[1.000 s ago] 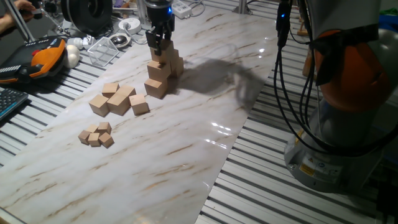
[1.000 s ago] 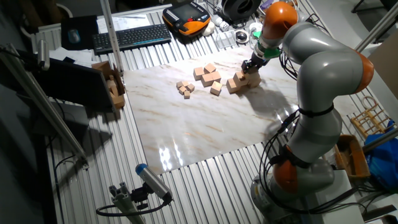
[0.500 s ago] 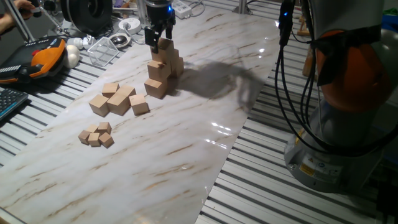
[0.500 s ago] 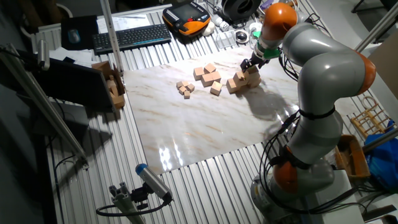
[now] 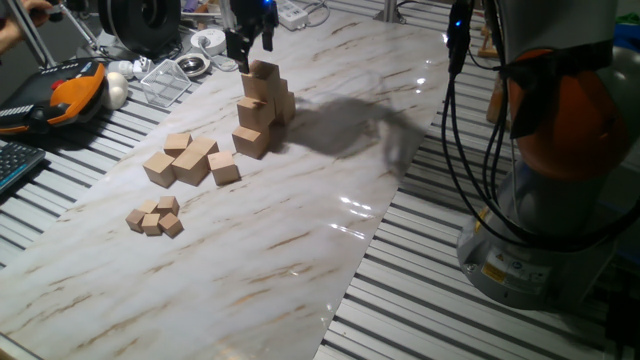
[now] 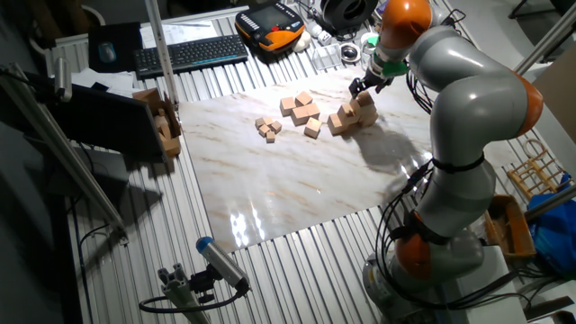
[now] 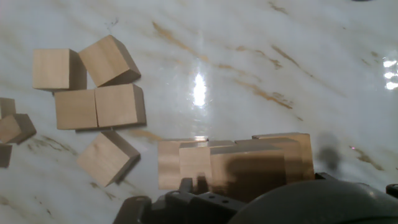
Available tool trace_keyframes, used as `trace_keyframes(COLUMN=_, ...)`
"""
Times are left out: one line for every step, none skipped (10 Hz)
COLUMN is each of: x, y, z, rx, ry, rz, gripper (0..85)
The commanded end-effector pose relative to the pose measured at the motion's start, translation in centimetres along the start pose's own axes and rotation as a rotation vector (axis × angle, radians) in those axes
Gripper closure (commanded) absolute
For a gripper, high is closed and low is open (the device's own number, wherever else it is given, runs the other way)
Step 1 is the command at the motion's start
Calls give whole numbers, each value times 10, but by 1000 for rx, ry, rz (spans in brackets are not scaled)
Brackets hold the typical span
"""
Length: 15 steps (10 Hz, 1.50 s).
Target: Stack the blocks into a pyramid shape
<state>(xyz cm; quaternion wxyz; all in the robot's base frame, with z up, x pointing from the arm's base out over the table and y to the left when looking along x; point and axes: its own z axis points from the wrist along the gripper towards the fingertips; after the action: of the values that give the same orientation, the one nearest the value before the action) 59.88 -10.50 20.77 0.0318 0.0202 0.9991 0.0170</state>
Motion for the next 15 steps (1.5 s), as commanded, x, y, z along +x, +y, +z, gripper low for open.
trace_keyframes(x=-1, y=1, z=-2, rx=-6, ry=-2, rz=2, gripper=0)
trace_keyframes(x=-3, y=2, z=-5, rx=-1, ry=3, rz=-3, gripper=0)
trace_keyframes(x=-6, y=4, z=-9, rx=10, ry=4, rz=-5, gripper=0)
trace_keyframes(x=-9, y=6, z=-14, rx=21, ry=10, rz=-11, gripper=0)
trace_keyframes(x=-10, y=6, z=-16, rx=22, ry=19, rz=-17, gripper=170)
trace_keyframes(x=-10, y=7, z=-18, rx=23, ry=26, rz=-24, gripper=340)
trace_keyframes(x=-11, y=9, z=-20, rx=29, ry=32, rz=-29, gripper=510)
trace_keyframes(x=-12, y=10, z=-22, rx=32, ry=40, rz=-29, gripper=850)
trace_keyframes(x=-13, y=14, z=-24, rx=54, ry=41, rz=-24, gripper=850)
trace_keyframes(x=-13, y=18, z=-26, rx=75, ry=40, rz=-15, gripper=850)
trace_keyframes(x=-12, y=23, z=-28, rx=79, ry=40, rz=3, gripper=850)
trace_keyframes(x=-11, y=30, z=-31, rx=81, ry=41, rz=24, gripper=850)
trace_keyframes(x=-9, y=36, z=-33, rx=78, ry=45, rz=40, gripper=850)
trace_keyframes(x=-8, y=37, z=-32, rx=75, ry=45, rz=45, gripper=850)
trace_keyframes(x=-9, y=38, z=-31, rx=66, ry=44, rz=51, gripper=850)
